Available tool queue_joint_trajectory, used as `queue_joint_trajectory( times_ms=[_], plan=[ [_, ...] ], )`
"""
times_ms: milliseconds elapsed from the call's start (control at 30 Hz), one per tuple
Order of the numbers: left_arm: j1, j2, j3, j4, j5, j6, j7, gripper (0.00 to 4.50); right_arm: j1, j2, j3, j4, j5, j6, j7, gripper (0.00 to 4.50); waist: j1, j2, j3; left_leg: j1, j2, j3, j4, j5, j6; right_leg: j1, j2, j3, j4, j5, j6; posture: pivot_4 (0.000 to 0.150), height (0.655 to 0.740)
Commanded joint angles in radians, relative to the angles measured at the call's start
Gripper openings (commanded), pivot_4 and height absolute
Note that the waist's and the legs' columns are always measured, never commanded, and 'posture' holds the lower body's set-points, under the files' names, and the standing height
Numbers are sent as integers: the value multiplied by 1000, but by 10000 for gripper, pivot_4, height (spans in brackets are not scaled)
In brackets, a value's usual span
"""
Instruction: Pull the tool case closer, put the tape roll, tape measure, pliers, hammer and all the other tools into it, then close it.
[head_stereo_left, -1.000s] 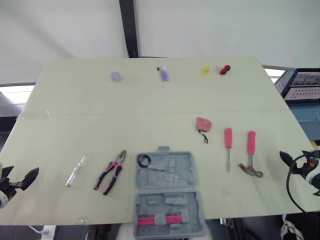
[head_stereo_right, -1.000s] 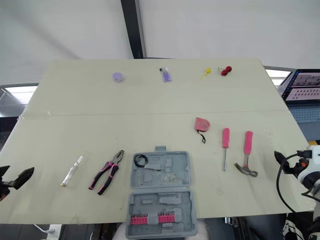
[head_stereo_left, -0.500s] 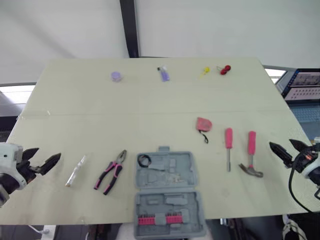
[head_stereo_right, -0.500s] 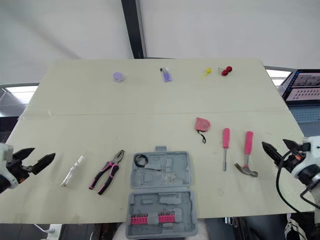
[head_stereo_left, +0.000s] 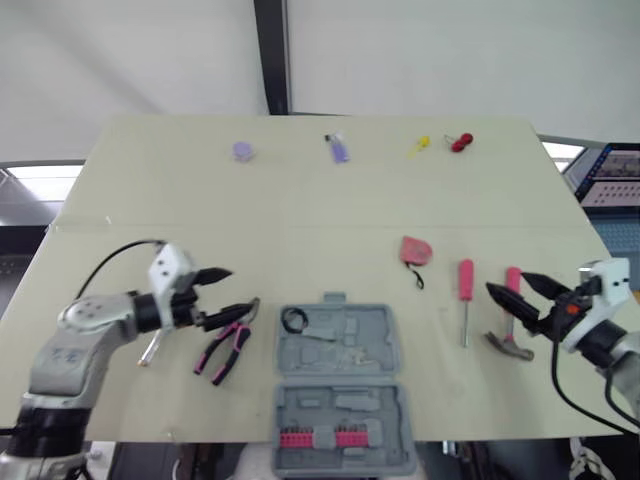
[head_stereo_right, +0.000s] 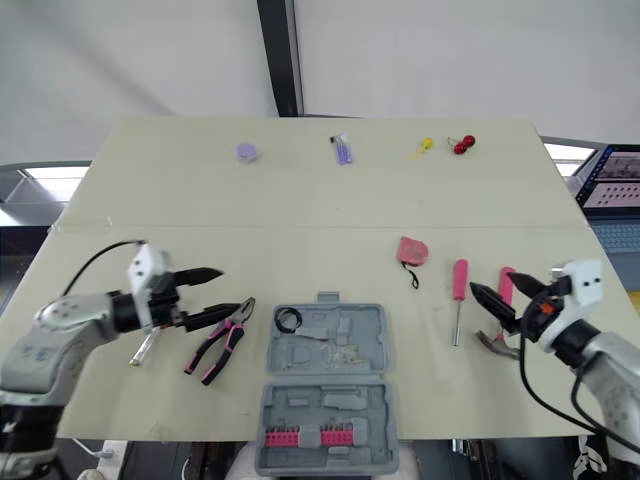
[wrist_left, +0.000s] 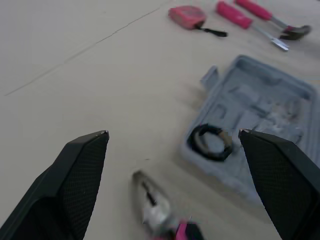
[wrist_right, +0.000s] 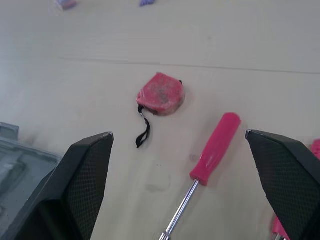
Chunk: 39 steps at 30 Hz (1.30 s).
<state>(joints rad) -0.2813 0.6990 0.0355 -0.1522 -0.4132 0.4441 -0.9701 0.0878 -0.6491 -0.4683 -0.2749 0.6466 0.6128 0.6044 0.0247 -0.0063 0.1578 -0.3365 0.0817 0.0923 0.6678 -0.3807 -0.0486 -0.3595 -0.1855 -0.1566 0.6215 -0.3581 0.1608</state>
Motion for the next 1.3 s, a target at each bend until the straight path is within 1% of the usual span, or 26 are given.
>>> queue_joint_trajectory(
  times_ms=[33, 133, 267, 300, 433, 500, 533, 567, 633, 667, 967, 1133, 1300],
  plan=[
    [-97, -59, -115, -11, 25, -40, -53, 44598, -14, 14, -6, -86, -1, 26, -80, 45000, -2, 1, 0, 0, 0, 0, 0, 0, 0, 0, 0, 0, 0, 0, 0, 1500, 7400],
    [-141, -91, -169, 16, 49, -79, -82, 44598, -34, 27, 29, -108, -23, 29, -106, 45000, -11, 2, -1, 1, 0, 0, 0, 0, 0, 0, 1, 0, 0, 0, 0, 1500, 7400],
    [-196, -193, -238, 53, 89, -144, -55, 44598, -111, 74, 205, -119, -119, 37, -172, 45000, -18, 2, -1, 1, 0, 0, -1, 0, 0, 0, 1, -1, 0, 0, 0, 1500, 7400],
    [-201, -206, -241, 58, 96, -154, -52, 44598, -125, 84, 227, -115, -132, 42, -183, 45000, -21, 2, -1, 1, 0, 0, 0, 0, 0, 0, 1, 0, 0, 0, 0, 1500, 7400],
    [-209, -257, -231, 87, 123, -193, -3, 44598, -210, 122, 363, -20, -243, 20, -210, 45000, -24, 3, -1, 0, 0, -1, 0, 0, 0, 0, 1, -1, 0, 0, 0, 1500, 7400],
    [-199, -261, -230, 85, 129, -196, 5, 45000, -246, 144, 396, 27, -277, 6, -219, 39702, -26, 3, -1, 0, 0, -1, 0, 0, 0, 0, 0, -1, 0, 0, 0, 1500, 7400],
    [-193, -262, -230, 82, 131, -196, 10, 45000, -260, 156, 405, 45, -285, 2, -219, 36084, -26, 3, -1, 0, 0, -1, 0, 0, 0, 0, 1, -1, 0, 0, 0, 1500, 7400],
    [-185, -263, -228, 80, 134, -198, 17, 45000, -274, 165, 418, 63, -299, -2, -217, 32072, -27, 3, -1, 0, 0, -1, 0, 0, 0, 0, 0, -1, 0, 0, 0, 1500, 7400],
    [-173, -264, -228, 75, 136, -201, 26, 45000, -297, 178, 440, 100, -327, -9, -218, 22372, -28, 3, -1, 0, 0, -1, 0, 0, 0, 0, 0, -1, 0, 0, 0, 1500, 7400],
    [-168, -266, -228, 73, 137, -201, 30, 45000, -311, 185, 449, 127, -344, -16, -227, 19082, -28, 3, -1, 0, 0, -2, 0, 0, 0, 0, 0, -1, 0, 0, 0, 1500, 7400],
    [-162, -300, -249, 73, 157, -208, 60, 45000, -443, 242, 496, 322, -475, -94, -261, 19082, -32, 3, -1, 0, 0, -2, 0, 0, 0, 0, 1, -1, 0, 0, 0, 1500, 7400],
    [-155, -306, -258, 68, 164, -211, 63, 45000, -491, 265, 492, 376, -498, -110, -253, 19082, -31, 3, -1, 0, 0, -2, 0, 0, 0, 0, 0, -1, 0, 0, 0, 1500, 7400],
    [-149, -300, -256, 76, 178, -214, 62, 45000, -506, 272, 489, 406, -506, -116, -243, 19082, -31, 3, -1, 0, 0, -2, 0, 0, 0, 0, 1, -1, 0, 0, 0, 1500, 7400]
  ],
)
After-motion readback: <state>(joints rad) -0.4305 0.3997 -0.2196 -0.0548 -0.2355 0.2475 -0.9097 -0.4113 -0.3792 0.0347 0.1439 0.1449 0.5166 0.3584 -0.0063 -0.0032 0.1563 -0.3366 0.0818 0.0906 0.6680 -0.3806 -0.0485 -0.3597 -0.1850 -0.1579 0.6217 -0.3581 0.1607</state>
